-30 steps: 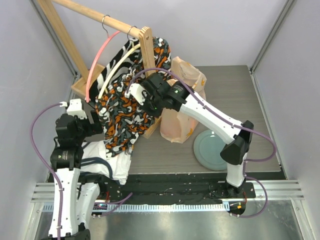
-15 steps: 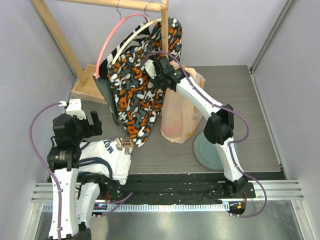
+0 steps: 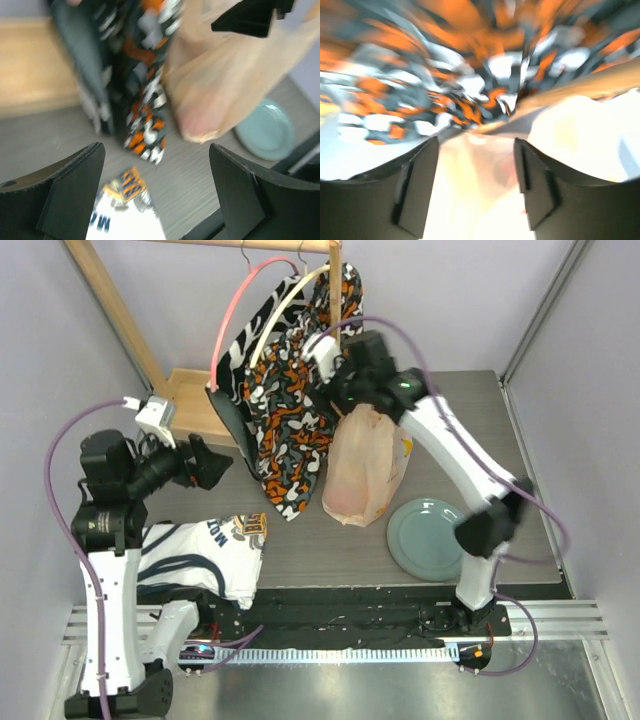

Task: Take the fake fruits out of the plastic bag
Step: Move the distractor to the center of the board, then adjust the plastic bag at the center of the board.

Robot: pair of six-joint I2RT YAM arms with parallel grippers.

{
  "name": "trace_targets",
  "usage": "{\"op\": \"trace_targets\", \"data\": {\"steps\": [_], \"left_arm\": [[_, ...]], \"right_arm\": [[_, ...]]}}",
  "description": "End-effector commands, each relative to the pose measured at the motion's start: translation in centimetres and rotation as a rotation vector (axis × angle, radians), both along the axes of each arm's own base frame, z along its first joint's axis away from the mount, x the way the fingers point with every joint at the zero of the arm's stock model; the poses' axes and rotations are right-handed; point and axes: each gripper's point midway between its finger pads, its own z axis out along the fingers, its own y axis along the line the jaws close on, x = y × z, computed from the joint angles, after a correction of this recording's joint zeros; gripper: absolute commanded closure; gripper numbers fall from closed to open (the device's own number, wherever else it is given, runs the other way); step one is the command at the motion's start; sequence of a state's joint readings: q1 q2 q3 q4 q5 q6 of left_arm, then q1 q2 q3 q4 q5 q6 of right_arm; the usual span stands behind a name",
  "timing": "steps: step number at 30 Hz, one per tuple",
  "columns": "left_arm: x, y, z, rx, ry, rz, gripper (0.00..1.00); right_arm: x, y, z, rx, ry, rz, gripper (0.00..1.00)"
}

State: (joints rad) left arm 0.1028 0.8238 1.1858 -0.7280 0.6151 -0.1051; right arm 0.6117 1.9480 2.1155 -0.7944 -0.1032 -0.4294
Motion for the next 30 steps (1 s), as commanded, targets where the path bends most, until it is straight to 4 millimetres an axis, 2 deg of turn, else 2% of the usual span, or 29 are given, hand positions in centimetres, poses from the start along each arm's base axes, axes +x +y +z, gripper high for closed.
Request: {"op": "trace_targets", "data": {"steps": [1, 2, 3, 4, 5, 6, 7, 8, 9, 10, 11, 12, 13, 14, 15, 16, 17, 18, 19, 20, 22, 24, 25, 26, 28, 29, 30], "left_arm": [[-1.5, -5.9, 6.6, -0.034, -0.146, -0.330, 0.10], [-2.1, -7.4, 7.1, 0.011, -0.190, -0.400, 0.10], [-1.3, -7.9, 8.3, 0.023, -0.213, -0.419, 0.09], [-0.9, -8.5, 8.8, 0.022, -0.213, -0.436, 0.09], [-0.7, -9.7, 9.1, 0.018, -0.202, -0.479, 0.08], [-0.6, -10.5, 11.1, 0.023, -0.238, -0.503, 0.08], [1.2, -12.0, 9.8, 0.026, -0.168, -0.528, 0.08], [0.6, -14.3, 10.0, 0.025, -0.165, -0.595, 0.08], [0.4, -15.6, 11.7, 0.012, -0.191, -0.624, 0.08], [2.0, -17.6, 10.3, 0.013, -0.134, -0.640, 0.08], [1.3, -19.7, 10.4, -0.003, -0.120, -0.682, 0.08], [1.5, -20.8, 10.7, -0.064, -0.059, -0.665, 0.08], [2.8, -22.2, 10.6, -0.101, -0.051, -0.645, 0.08], [2.9, -23.1, 10.7, -0.148, -0.024, -0.641, 0.08], [3.4, -23.8, 10.1, -0.181, 0.010, -0.623, 0.07], [4.2, -24.4, 10.8, -0.252, 0.032, -0.578, 0.07], [4.8, -25.1, 10.3, -0.270, 0.060, -0.562, 0.05], [5.2, -25.4, 10.0, -0.286, 0.075, -0.546, 0.05], [5.5, -25.8, 10.1, -0.318, 0.097, -0.532, 0.05], [6.2, -26.0, 9.6, -0.326, 0.111, -0.502, 0.03], [6.6, -26.5, 9.9, -0.367, 0.131, -0.491, 0.02], [7.6, -26.9, 9.5, -0.387, 0.144, -0.456, 0.01], [7.9, -27.2, 9.4, -0.406, 0.162, -0.443, 0.01], [8.6, -27.7, 8.7, -0.412, 0.179, -0.432, 0.00], [8.7, -28.5, 8.7, -0.436, 0.203, -0.449, 0.00], [8.5, -28.9, 9.7, -0.439, 0.180, -0.470, 0.00], [8.1, -29.2, 9.6, -0.426, 0.179, -0.487, 0.00]], "right_arm": [[-9.3, -2.7, 16.7, 0.332, -0.235, 0.100, 0.25], [-9.9, -5.1, 19.8, 0.363, -0.340, 0.022, 0.24], [-9.6, -6.0, 19.3, 0.349, -0.354, -0.019, 0.23], [-9.1, -7.6, 19.7, 0.342, -0.385, -0.080, 0.22], [-9.0, -9.0, 20.8, 0.352, -0.438, -0.131, 0.22], [-7.6, -10.7, 19.5, 0.315, -0.439, -0.226, 0.21], [-6.4, -12.8, 19.1, 0.299, -0.446, -0.291, 0.21], [-5.4, -13.6, 17.9, 0.291, -0.419, -0.334, 0.21], [-4.6, -14.4, 17.2, 0.285, -0.401, -0.360, 0.21], [-3.8, -15.1, 16.5, 0.281, -0.384, -0.383, 0.21], [-2.8, -16.4, 15.6, 0.269, -0.364, -0.414, 0.20], [-1.6, -16.2, 13.8, 0.239, -0.328, -0.405, 0.20], [-1.2, -15.6, 12.8, 0.228, -0.300, -0.363, 0.19], [-0.5, -15.7, 11.9, 0.208, -0.285, -0.354, 0.19], [0.5, -15.1, 10.6, 0.167, -0.275, -0.322, 0.18], [1.0, -14.6, 9.9, 0.158, -0.261, -0.298, 0.18], [1.5, -14.3, 9.6, 0.153, -0.257, -0.286, 0.18], [1.9, -14.1, 10.1, 0.165, -0.264, -0.276, 0.17], [2.7, -13.4, 9.1, 0.166, -0.238, -0.250, 0.17], [2.9, -13.0, 9.6, 0.176, -0.246, -0.236, 0.17], [3.7, -12.3, 8.6, 0.173, -0.224, -0.210, 0.16], [4.4, -12.0, 8.2, 0.171, -0.222, -0.204, 0.16], [5.0, -11.8, 7.1, 0.160, -0.204, -0.204, 0.16], [5.4, -11.6, 6.9, 0.160, -0.210, -0.202, 0.16], [6.5, -11.5, 5.4, 0.146, -0.193, -0.210, 0.16], [6.9, -11.4, 5.9, 0.151, -0.208, -0.221, 0.16], [7.3, -11.5, 5.9, 0.154, -0.206, -0.233, 0.16]]}}
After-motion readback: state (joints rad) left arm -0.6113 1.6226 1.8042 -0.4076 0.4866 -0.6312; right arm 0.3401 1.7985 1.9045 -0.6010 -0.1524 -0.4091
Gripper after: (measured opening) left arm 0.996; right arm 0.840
